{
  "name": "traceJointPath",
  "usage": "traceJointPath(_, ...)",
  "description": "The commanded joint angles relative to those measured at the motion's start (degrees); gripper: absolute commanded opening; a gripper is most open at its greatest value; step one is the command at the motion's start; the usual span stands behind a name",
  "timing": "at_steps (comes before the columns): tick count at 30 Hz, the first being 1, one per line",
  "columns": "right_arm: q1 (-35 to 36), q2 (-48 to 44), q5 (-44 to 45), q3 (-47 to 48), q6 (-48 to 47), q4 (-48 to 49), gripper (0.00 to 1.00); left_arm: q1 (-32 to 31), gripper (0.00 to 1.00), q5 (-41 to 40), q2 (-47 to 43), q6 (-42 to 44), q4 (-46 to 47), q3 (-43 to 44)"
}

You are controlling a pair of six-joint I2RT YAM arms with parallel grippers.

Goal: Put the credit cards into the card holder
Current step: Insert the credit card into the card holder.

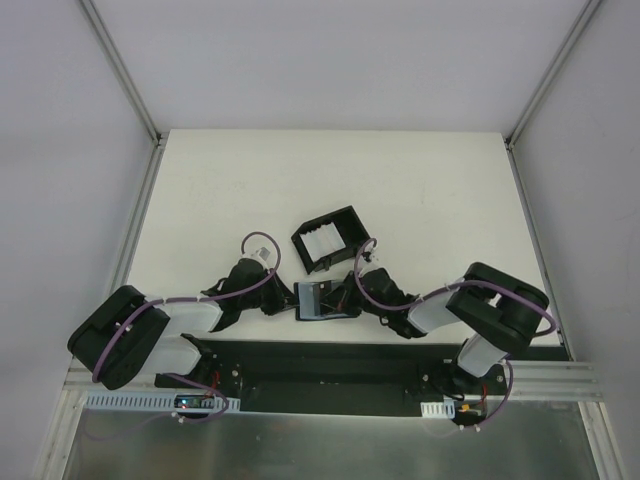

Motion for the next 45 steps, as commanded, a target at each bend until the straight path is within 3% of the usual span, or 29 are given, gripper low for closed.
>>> traceJointPath(1, 1.6, 0.2, -0.3, -1.3, -0.7, -2.8, 0.10, -0.6, 0.00, -5.4, 3.4, 4.5, -13.2, -2.8)
traceJointPath(3, 0.9, -2.5, 1.0, -0.7, -2.6, -7.4, 0.16, -0.6, 0.00, -5.5, 3.2, 4.5, -13.2, -2.9)
traceJointPath(9, 0.6, -11.1, 8.5, 5.8, -11.8, -32.2, 0.54, -0.6, 0.00, -5.5, 2.8, 4.5, -13.3, -3.2)
traceJointPath(13, 0.6, -12.2, 10.2, 8.4, -15.0, -36.3, 0.56, -0.6, 0.00, -5.4, 3.0, 4.8, -13.3, -3.0)
traceJointPath(25, 2.2, -5.5, 4.2, 14.3, -17.4, -35.1, 0.53, -0.6, 0.00, -5.0, 3.3, 4.9, -13.4, -2.6)
traceJointPath(33, 4.4, -7.6, 3.3, 17.0, -17.2, -35.2, 0.48, -0.6, 0.00, -5.0, 3.1, 4.8, -13.3, -2.5)
traceJointPath(42, 4.8, -5.2, 2.4, 20.0, -19.5, -33.8, 0.51, -0.6, 0.00, -4.9, 2.8, 5.1, -13.3, -2.6)
traceJointPath(45, 4.8, -3.5, -1.9, 20.9, -19.6, -33.0, 0.51, -0.6, 0.00, -4.9, 2.6, 5.3, -13.2, -2.5)
